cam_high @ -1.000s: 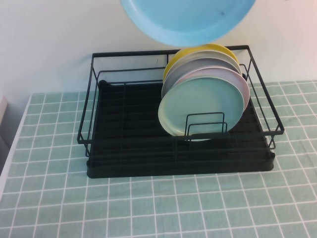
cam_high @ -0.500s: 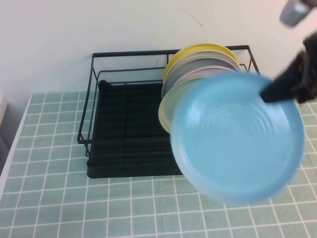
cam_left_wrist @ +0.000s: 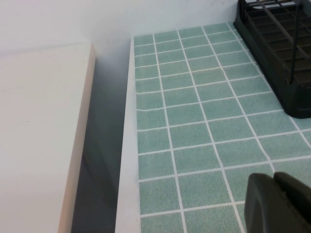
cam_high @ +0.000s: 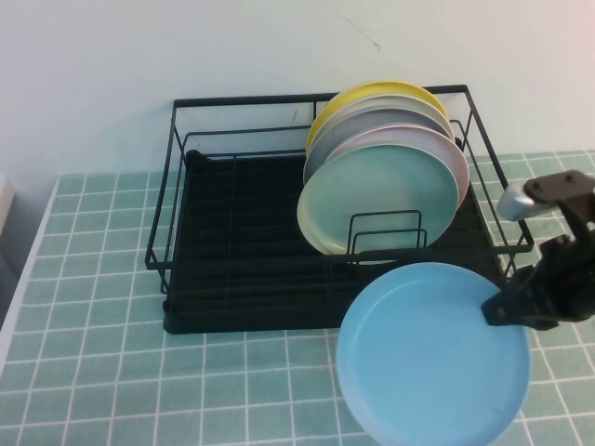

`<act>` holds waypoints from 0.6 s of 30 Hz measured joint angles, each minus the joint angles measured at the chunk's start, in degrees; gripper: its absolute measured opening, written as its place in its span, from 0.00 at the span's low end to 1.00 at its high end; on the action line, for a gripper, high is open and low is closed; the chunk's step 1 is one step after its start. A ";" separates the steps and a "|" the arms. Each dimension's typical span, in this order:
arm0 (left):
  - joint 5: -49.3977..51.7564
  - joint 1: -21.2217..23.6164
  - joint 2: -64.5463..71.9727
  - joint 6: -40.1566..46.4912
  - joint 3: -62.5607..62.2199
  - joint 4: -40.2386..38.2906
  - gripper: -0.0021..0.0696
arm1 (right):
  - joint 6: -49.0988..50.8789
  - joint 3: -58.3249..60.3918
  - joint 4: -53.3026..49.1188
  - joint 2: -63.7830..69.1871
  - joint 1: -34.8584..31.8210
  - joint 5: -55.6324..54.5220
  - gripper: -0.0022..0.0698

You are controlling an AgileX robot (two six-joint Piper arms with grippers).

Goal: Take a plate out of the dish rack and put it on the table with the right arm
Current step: Place the plate from the table

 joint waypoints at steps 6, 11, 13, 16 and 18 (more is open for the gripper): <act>0.00 0.00 0.00 0.00 0.00 0.00 0.02 | -1.84 0.51 8.57 7.62 0.00 -3.06 0.13; 0.00 0.00 0.00 0.00 0.00 0.00 0.02 | -2.13 0.51 11.98 13.54 0.00 -4.00 0.13; 0.00 0.00 0.00 0.00 0.00 0.00 0.02 | -2.13 0.51 12.63 14.89 0.00 -4.44 0.13; 0.00 0.00 0.00 0.00 0.00 0.00 0.02 | -2.90 0.38 13.27 15.56 0.00 -4.81 0.13; 0.00 0.00 0.00 0.00 0.00 0.00 0.02 | -3.26 0.28 13.53 15.83 0.00 -5.22 0.13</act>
